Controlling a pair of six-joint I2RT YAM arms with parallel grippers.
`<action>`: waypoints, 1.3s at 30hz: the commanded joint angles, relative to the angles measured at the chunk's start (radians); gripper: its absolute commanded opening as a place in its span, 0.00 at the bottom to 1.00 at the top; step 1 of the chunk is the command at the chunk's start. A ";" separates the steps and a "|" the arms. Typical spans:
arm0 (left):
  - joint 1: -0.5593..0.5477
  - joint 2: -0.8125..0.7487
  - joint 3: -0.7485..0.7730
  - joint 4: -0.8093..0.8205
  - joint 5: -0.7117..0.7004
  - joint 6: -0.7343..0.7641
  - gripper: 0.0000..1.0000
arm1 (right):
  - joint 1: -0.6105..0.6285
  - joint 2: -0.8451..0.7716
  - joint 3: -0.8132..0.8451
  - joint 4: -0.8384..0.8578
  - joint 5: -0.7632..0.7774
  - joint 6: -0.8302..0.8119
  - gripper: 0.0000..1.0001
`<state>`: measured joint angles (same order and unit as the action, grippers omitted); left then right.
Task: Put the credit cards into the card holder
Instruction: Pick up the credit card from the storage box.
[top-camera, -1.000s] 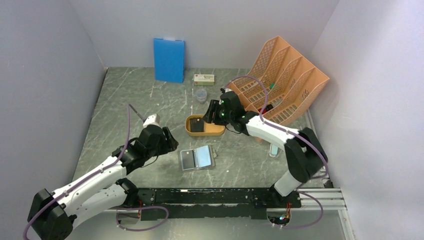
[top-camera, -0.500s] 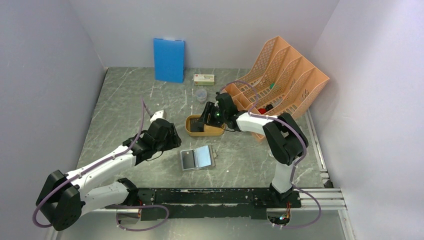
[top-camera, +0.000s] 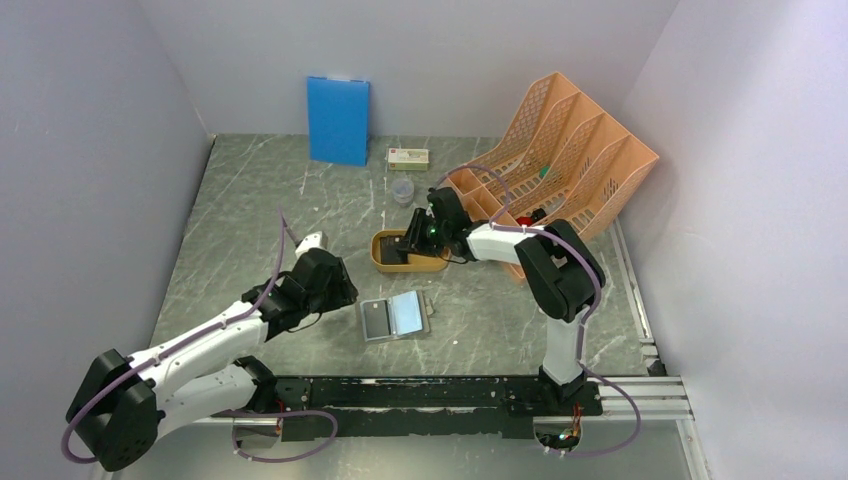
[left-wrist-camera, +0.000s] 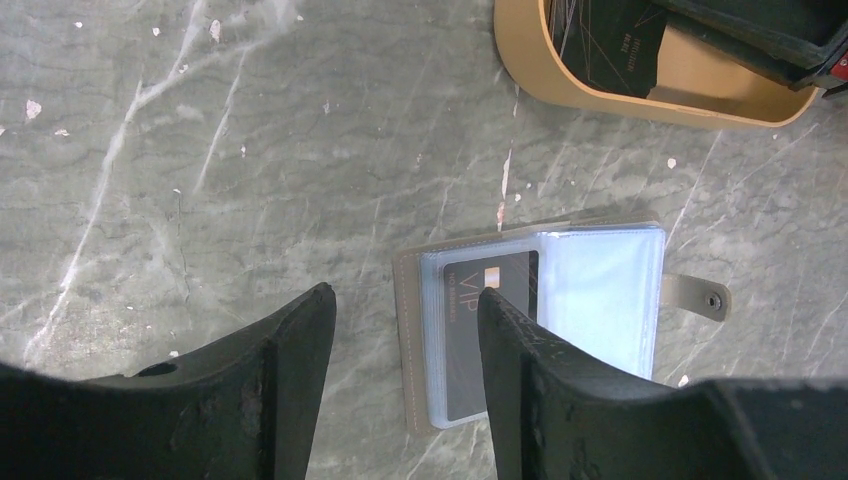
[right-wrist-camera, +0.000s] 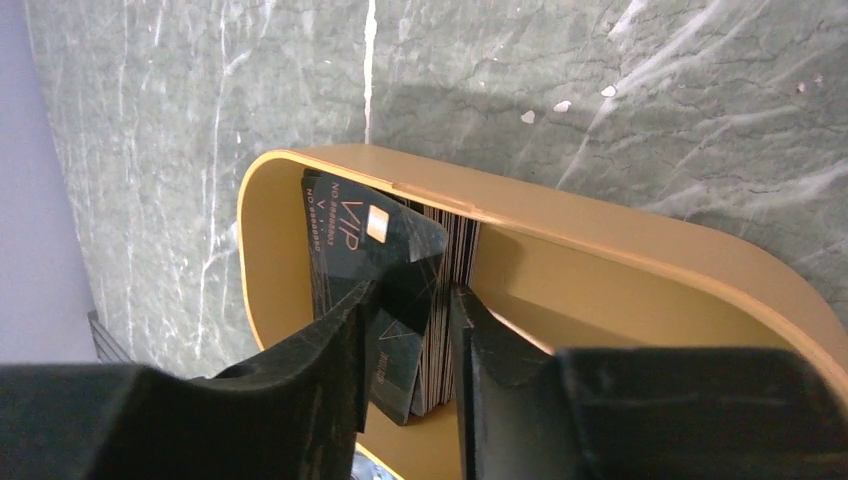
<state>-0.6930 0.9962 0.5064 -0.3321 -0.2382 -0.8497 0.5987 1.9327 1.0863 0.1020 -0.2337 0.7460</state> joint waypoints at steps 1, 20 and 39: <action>0.000 -0.018 -0.015 0.029 0.019 -0.012 0.59 | -0.013 0.005 -0.013 0.011 0.005 0.003 0.32; 0.000 0.010 -0.026 0.044 0.043 -0.025 0.57 | -0.041 -0.073 -0.094 0.041 -0.014 0.012 0.05; 0.000 0.001 0.002 0.020 0.020 -0.017 0.57 | -0.045 -0.224 -0.101 -0.042 -0.081 0.097 0.00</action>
<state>-0.6930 1.0069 0.4885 -0.3183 -0.2131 -0.8646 0.5598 1.7554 0.9680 0.1383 -0.2825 0.7872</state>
